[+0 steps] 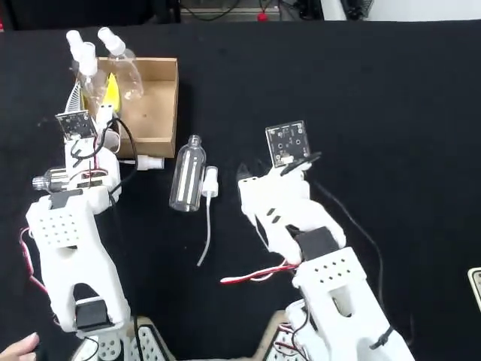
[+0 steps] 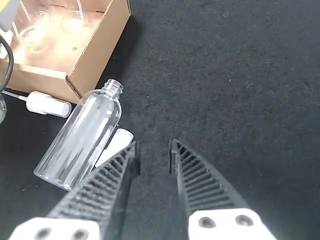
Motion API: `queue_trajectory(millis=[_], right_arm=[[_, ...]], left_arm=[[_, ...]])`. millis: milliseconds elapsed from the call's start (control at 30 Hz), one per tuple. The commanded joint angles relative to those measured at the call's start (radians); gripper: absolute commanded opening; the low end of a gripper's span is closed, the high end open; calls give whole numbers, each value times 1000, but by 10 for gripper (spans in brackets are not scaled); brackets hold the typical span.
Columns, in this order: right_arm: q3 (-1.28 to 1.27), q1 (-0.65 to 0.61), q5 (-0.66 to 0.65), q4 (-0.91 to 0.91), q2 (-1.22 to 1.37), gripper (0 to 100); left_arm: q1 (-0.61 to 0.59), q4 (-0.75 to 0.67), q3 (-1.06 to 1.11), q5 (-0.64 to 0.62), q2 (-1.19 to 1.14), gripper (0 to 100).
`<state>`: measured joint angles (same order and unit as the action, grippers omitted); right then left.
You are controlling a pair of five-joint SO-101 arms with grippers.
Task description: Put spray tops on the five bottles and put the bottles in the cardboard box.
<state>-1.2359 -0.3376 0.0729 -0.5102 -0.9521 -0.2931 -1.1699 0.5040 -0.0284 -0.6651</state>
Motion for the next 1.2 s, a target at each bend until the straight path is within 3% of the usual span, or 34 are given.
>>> queue_trajectory(millis=[0,633,867,1167], right_arm=[[5,15,-6,28,-19,99],[7,17,-8,28,-19,99],[5,17,-8,28,-19,99],[5,17,-8,28,-19,99]], left_arm=[[-12,3,2,-2,9,130],[-21,6,2,-9,8,134],[-42,9,4,-153,8,134],[-56,9,15,-155,8,135]])
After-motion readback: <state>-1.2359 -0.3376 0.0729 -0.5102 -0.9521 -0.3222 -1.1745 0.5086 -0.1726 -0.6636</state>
